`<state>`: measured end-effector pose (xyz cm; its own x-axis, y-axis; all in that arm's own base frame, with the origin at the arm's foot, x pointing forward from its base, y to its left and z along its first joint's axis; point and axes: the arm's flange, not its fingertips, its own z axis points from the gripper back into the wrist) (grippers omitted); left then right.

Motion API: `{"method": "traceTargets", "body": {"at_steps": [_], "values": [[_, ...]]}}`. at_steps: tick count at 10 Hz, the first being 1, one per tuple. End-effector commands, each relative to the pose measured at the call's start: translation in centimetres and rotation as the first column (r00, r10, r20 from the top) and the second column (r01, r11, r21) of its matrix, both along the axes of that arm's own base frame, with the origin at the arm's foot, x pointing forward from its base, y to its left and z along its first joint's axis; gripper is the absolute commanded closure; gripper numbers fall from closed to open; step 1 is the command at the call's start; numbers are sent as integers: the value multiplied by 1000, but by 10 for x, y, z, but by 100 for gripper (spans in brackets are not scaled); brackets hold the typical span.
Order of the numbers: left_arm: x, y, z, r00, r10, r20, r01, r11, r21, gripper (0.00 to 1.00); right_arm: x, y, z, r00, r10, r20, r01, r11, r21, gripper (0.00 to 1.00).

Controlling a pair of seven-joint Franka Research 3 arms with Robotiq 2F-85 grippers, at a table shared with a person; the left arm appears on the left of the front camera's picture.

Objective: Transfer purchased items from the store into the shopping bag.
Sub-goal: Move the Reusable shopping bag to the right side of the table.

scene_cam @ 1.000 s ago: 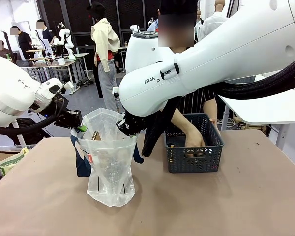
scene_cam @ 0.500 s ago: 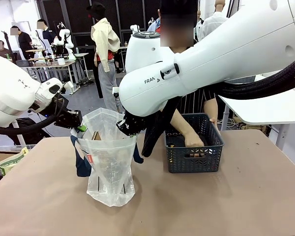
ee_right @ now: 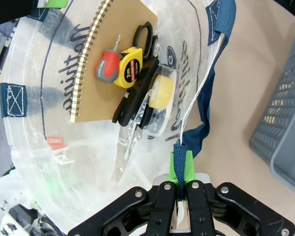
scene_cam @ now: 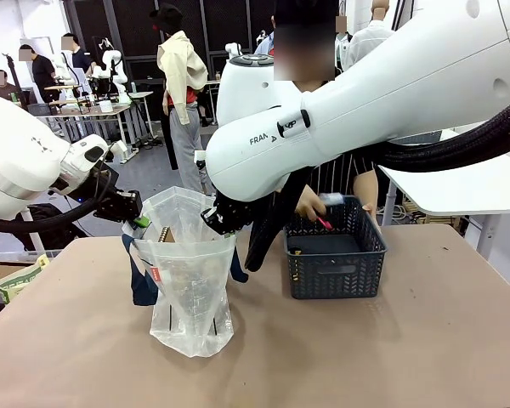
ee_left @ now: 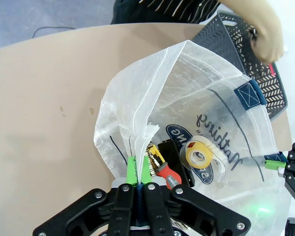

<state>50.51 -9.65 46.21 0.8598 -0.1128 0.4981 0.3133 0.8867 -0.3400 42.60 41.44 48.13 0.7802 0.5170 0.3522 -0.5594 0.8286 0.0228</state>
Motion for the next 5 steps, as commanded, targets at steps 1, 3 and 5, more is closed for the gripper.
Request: {"method": "traceTargets", "body": {"at_steps": [1,3,5], "values": [[-3,1,1,1000,3,6,-3,1000,-1,100,-1,-2,1,1000,-4,1,4,1000,1,100],[-3,1,1,1000,3,6,-3,1000,-1,100,-1,-2,1,1000,-4,1,4,1000,1,100],[-3,1,1,1000,3,6,-3,1000,-1,100,-1,-2,1,1000,-4,1,4,1000,1,100]]}}
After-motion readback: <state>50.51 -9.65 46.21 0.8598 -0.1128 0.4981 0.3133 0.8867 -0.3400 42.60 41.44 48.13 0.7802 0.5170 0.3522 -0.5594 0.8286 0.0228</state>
